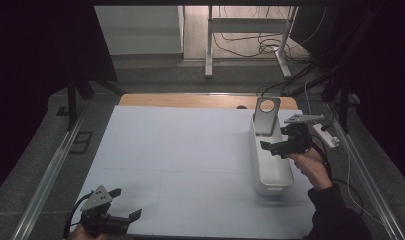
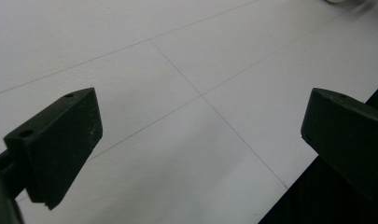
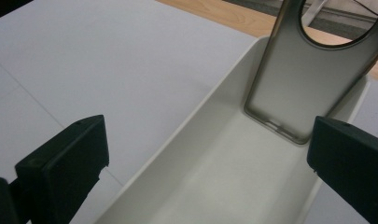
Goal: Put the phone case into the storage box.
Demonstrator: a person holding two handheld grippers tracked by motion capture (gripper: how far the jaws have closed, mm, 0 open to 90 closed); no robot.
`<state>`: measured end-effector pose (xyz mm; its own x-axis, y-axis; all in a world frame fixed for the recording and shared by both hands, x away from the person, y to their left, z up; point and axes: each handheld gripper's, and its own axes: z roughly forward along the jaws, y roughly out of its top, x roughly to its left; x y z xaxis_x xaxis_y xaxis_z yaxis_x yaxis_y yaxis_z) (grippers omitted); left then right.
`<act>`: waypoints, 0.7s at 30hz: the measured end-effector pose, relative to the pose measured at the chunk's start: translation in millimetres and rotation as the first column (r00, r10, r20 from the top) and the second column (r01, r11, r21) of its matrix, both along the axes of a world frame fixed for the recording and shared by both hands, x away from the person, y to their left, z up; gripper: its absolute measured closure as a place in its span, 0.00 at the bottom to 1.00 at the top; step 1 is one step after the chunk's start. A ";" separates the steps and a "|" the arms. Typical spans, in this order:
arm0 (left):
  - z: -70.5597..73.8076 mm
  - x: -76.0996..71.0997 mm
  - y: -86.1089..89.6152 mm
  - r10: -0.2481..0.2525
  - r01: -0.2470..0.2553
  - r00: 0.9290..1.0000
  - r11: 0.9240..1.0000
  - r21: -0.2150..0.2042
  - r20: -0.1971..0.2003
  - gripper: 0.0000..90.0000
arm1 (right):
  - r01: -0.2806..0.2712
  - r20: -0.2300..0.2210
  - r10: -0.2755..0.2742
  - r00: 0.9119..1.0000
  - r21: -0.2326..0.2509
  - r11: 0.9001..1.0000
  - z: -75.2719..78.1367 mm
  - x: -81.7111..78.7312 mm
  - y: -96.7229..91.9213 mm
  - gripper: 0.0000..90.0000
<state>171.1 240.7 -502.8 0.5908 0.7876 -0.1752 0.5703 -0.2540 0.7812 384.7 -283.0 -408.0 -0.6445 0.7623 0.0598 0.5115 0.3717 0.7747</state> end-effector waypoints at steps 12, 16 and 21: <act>-0.1 -0.2 1.7 0.004 -0.004 1.000 1.000 -0.009 0.000 0.00 | -0.003 -0.015 0.003 1.000 -0.012 1.000 -2.3 -28.4 10.0 0.00; -0.8 0.5 4.7 0.015 -0.015 1.000 0.999 -0.043 -0.008 0.00 | 0.008 -0.007 -0.008 1.000 -0.010 1.000 -4.2 -37.6 12.9 0.00; -0.3 0.1 3.4 0.005 -0.005 1.000 1.000 -0.024 -0.003 0.00 | 0.001 0.013 0.000 1.000 -0.038 0.999 -2.7 -51.3 18.2 0.00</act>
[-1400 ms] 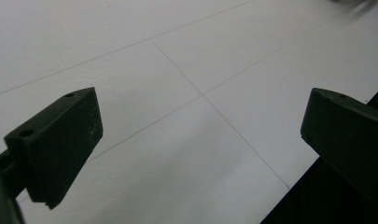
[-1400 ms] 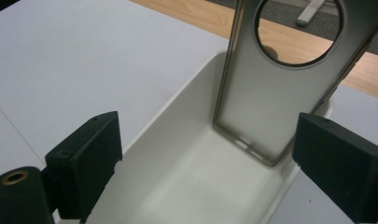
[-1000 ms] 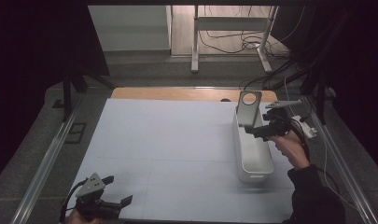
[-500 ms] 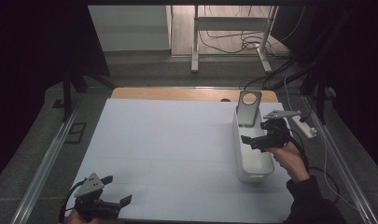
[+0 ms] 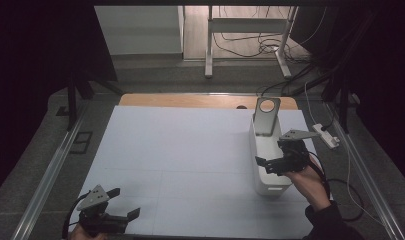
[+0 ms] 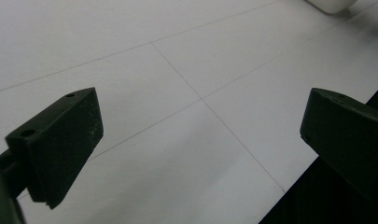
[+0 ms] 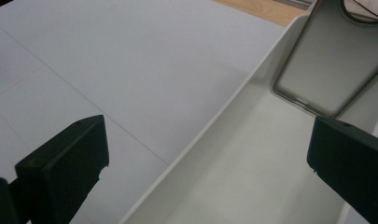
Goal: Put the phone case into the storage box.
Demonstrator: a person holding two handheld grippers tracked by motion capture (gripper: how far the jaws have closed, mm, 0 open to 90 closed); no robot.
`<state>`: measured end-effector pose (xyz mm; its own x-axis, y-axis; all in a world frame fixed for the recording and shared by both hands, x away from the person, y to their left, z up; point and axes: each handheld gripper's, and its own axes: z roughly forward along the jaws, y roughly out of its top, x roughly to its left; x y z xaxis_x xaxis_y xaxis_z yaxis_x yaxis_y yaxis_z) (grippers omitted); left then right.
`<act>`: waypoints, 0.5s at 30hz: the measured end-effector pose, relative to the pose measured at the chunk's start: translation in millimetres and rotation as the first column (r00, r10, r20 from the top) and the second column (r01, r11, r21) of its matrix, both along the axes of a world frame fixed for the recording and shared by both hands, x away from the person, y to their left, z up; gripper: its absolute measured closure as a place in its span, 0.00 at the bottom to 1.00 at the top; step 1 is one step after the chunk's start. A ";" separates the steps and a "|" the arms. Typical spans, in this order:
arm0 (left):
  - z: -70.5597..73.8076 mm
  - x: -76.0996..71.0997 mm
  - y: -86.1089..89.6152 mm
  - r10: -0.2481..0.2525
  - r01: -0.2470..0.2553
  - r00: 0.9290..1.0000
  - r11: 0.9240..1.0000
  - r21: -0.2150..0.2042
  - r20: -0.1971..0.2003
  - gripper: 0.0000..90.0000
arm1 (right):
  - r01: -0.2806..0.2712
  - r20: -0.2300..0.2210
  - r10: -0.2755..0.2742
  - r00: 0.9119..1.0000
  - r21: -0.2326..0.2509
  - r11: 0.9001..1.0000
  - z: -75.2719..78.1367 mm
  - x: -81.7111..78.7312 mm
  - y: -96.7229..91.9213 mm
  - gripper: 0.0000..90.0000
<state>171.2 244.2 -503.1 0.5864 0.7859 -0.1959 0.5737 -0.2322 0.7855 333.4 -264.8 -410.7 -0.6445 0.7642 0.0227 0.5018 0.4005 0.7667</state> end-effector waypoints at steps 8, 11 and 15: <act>-0.1 -0.1 0.3 0.001 -0.001 1.000 1.000 -0.003 -0.001 0.00 | 0.005 0.008 -0.005 1.000 -0.001 1.000 -0.4 -14.7 -4.0 0.00; -0.1 -0.1 0.5 0.005 -0.005 1.000 1.000 -0.004 -0.002 0.00 | 0.008 0.009 -0.008 1.000 0.008 1.000 -1.2 -21.1 -6.7 0.00; -0.2 -0.1 1.1 0.011 -0.011 1.000 1.000 -0.011 -0.003 0.00 | 0.016 0.012 -0.016 1.000 -0.002 1.000 -3.5 -29.0 -8.2 0.00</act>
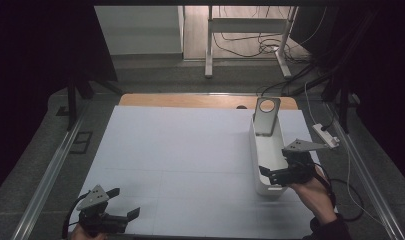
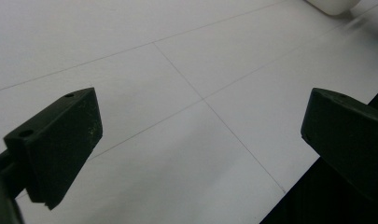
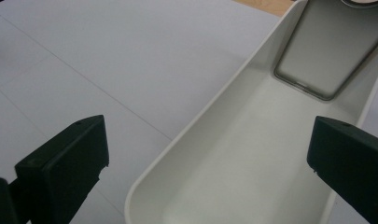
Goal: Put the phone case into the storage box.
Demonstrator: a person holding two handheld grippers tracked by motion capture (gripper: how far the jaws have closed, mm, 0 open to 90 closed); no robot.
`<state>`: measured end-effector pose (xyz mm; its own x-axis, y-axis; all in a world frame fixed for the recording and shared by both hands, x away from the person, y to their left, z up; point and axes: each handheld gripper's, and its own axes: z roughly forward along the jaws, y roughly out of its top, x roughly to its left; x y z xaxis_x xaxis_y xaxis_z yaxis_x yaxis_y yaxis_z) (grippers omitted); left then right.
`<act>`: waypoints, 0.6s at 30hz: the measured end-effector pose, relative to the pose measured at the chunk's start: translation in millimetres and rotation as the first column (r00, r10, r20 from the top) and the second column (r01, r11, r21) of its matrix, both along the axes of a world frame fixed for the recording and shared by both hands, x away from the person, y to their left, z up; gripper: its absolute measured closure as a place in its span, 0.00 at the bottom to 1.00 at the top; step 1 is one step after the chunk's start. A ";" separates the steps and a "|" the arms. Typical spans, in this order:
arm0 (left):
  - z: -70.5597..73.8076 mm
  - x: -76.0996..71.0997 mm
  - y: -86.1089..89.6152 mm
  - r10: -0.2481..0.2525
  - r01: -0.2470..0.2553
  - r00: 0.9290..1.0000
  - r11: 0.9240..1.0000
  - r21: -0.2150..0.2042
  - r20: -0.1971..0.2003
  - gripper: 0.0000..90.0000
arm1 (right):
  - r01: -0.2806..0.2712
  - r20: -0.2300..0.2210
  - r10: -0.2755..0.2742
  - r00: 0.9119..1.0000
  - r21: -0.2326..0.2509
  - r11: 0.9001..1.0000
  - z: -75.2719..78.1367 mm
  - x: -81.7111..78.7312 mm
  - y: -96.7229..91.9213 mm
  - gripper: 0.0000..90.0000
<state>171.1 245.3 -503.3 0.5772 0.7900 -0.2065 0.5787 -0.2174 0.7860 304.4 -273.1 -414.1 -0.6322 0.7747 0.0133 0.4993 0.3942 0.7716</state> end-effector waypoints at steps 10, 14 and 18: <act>0.0 -0.2 -0.5 -0.002 0.002 1.000 1.000 0.006 0.000 0.00 | 0.021 0.008 -0.021 1.000 -0.019 1.000 -3.2 -17.2 -5.8 0.00; -0.1 0.0 -0.3 -0.002 0.002 1.000 1.000 0.006 -0.001 0.00 | 0.029 0.014 -0.029 0.999 -0.020 0.999 -5.3 -24.2 -9.9 0.00; -0.1 0.1 -0.8 -0.003 0.003 1.000 1.000 0.009 -0.001 0.00 | 0.032 0.018 -0.031 0.999 -0.020 0.999 -6.6 -32.4 -14.0 0.00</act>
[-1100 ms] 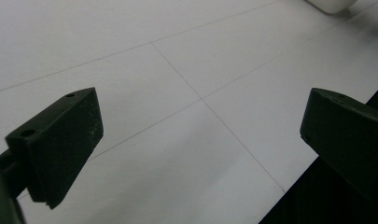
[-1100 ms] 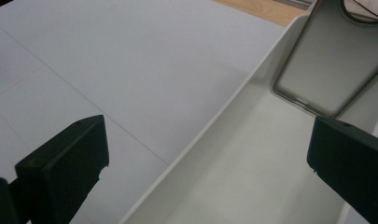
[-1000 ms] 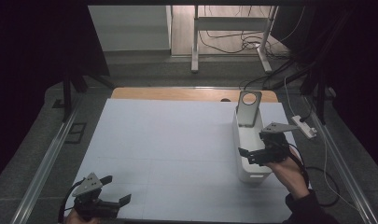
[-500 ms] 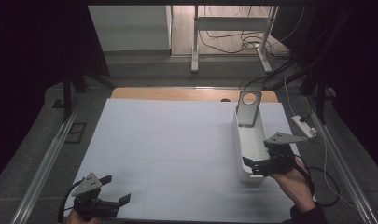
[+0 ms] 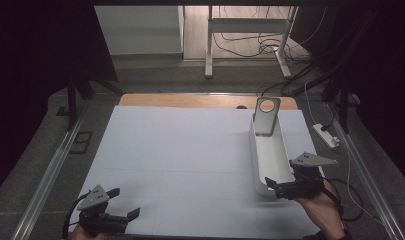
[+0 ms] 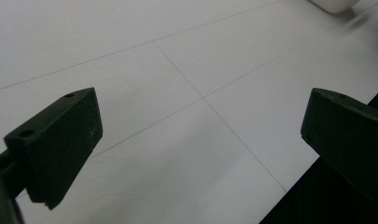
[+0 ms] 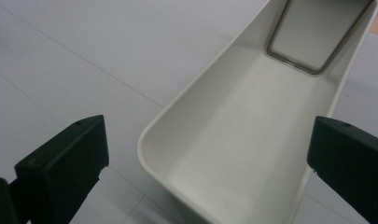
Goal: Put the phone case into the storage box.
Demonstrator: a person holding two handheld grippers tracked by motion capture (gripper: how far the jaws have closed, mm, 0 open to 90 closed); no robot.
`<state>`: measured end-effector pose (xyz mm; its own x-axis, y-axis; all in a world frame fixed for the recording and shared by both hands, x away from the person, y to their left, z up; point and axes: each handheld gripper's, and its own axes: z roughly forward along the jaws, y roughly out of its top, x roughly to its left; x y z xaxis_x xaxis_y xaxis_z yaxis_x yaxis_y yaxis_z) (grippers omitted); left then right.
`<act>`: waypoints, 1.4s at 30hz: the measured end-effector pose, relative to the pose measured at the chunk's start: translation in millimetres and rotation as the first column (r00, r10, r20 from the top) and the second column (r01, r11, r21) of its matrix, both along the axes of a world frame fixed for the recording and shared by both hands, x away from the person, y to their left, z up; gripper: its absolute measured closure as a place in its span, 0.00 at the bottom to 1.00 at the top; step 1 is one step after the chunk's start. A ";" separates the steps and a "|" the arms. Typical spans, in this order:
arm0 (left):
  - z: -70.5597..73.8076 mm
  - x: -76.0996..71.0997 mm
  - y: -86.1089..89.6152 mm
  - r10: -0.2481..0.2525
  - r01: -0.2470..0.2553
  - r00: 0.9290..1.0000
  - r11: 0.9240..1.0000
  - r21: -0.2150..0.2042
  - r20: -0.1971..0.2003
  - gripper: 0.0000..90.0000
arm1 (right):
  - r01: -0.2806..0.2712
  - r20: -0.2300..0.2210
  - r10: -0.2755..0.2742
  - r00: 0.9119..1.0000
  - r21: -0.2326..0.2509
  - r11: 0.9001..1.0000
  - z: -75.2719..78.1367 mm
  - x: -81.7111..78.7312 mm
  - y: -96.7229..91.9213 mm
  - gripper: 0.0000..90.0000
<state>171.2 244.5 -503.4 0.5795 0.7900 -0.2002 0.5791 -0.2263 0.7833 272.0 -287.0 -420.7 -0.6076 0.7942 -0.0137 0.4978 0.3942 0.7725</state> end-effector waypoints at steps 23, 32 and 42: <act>0.0 -0.1 -0.6 0.005 -0.005 1.000 1.000 0.001 0.001 0.00 | 0.030 0.038 -0.030 0.999 0.017 0.999 -9.3 -30.6 -23.4 0.00; -0.2 0.1 -0.6 0.008 -0.008 1.000 1.000 0.000 0.000 0.00 | 0.073 0.011 -0.073 0.997 0.006 0.997 -24.3 -35.7 -38.5 0.00; -0.2 0.0 -0.4 0.008 -0.008 1.000 1.000 -0.001 0.000 0.00 | 0.086 -0.008 -0.086 0.996 0.016 0.996 -32.8 -42.1 -47.8 0.00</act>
<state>171.2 244.1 -503.6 0.5727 0.7946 -0.2015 0.5813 -0.2203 0.7833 229.9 -334.8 -453.5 -0.5372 0.8434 0.0034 0.5346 0.3374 0.7749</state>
